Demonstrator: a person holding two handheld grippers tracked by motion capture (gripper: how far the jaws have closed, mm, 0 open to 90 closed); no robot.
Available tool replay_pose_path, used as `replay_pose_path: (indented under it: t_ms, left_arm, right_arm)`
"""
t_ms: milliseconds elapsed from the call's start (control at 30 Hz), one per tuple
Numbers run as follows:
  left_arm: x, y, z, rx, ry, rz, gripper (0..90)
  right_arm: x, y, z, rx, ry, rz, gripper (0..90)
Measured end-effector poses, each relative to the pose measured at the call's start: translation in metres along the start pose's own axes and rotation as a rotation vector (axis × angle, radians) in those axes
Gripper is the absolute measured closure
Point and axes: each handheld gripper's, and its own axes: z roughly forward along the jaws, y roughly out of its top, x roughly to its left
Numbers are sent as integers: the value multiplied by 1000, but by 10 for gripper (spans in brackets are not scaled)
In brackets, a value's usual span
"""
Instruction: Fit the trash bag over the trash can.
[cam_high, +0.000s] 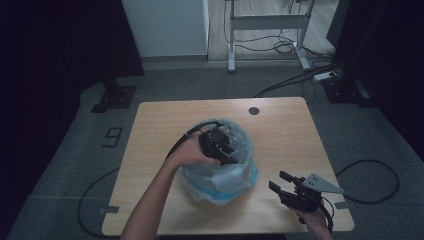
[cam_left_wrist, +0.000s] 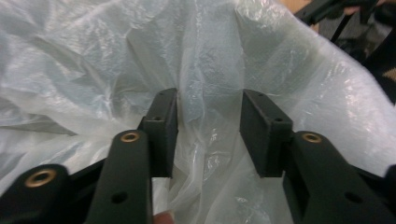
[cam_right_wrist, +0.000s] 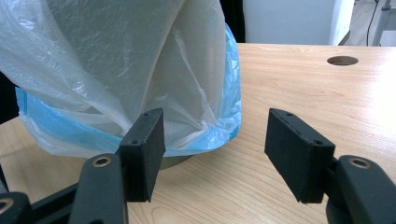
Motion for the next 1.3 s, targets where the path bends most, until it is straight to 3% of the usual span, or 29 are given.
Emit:
replay_pose_path:
  t_ms: [67, 167, 500, 667, 1033, 1300]
  left_arm:
    - [-2, 0, 1, 6, 12, 4, 509]
    - [-1, -2, -5, -31, 47, -9, 449]
    - [-8, -35, -46, -286, 170, -109, 316]
    - [-19, -61, -64, -375, 240, -157, 294]
    - [-49, -135, -97, -498, 349, -250, 279]
    - [-68, -188, -103, -522, 406, -309, 279]
  right_arm:
    - [0, 0, 0, 2, 0, -1, 371]
    - [0, 1, -1, -2, -3, 0, 370]
    - [-2, 2, -4, -12, -17, 2, 365]
    - [-4, 2, -4, -12, -25, 8, 363]
    - [-8, -1, -3, -2, -45, 7, 358]
    - [-12, -4, -3, 10, -67, 10, 356]
